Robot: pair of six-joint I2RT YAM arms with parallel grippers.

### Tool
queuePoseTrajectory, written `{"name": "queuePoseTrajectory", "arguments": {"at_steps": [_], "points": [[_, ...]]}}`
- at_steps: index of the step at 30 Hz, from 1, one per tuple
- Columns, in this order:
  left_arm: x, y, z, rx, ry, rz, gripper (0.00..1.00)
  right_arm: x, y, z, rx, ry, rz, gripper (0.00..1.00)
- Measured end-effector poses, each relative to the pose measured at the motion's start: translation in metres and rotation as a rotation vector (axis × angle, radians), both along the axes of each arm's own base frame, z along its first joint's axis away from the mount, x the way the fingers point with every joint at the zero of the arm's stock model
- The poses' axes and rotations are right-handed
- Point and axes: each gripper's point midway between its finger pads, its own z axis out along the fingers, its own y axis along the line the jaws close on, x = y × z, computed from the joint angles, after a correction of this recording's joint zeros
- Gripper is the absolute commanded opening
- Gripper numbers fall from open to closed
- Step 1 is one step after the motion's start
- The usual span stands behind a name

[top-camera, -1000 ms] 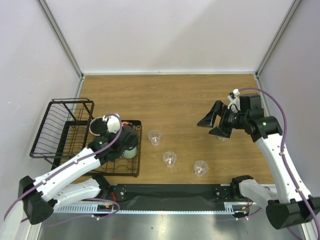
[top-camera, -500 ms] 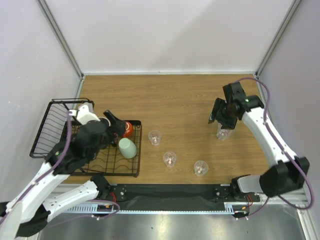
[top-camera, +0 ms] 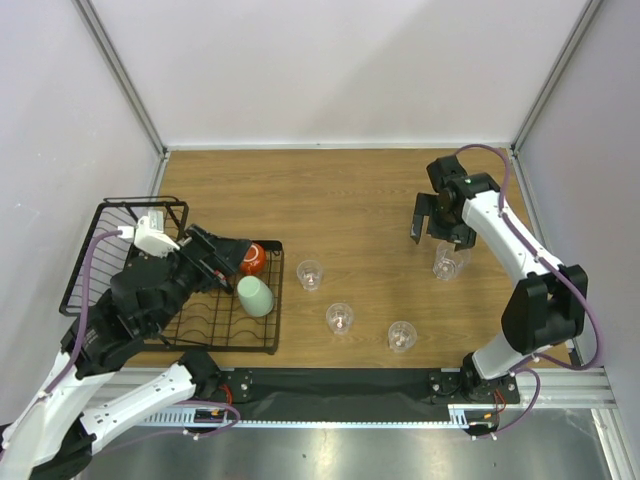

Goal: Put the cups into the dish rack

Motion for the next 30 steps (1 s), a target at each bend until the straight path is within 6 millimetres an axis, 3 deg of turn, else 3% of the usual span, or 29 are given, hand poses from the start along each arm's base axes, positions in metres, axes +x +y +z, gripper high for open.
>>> {"name": "queuePoseTrajectory", "arguments": {"at_steps": [9,19,27,30], "points": [[-0.007,-0.007,0.004,-0.041,0.002,-0.049,0.99,0.007,-0.001,-0.019,-0.035,0.044,0.04,0.98],[-0.011,-0.011,0.006,-0.062,0.015,-0.069,0.99,0.008,-0.001,-0.053,-0.048,0.093,0.054,0.64],[-0.012,-0.011,0.022,-0.082,0.001,-0.077,0.99,-0.003,-0.005,-0.076,-0.046,0.143,0.065,0.53],[-0.013,-0.013,0.022,-0.085,0.005,-0.09,0.99,-0.001,-0.005,-0.078,-0.038,0.14,0.064,0.39]]}}
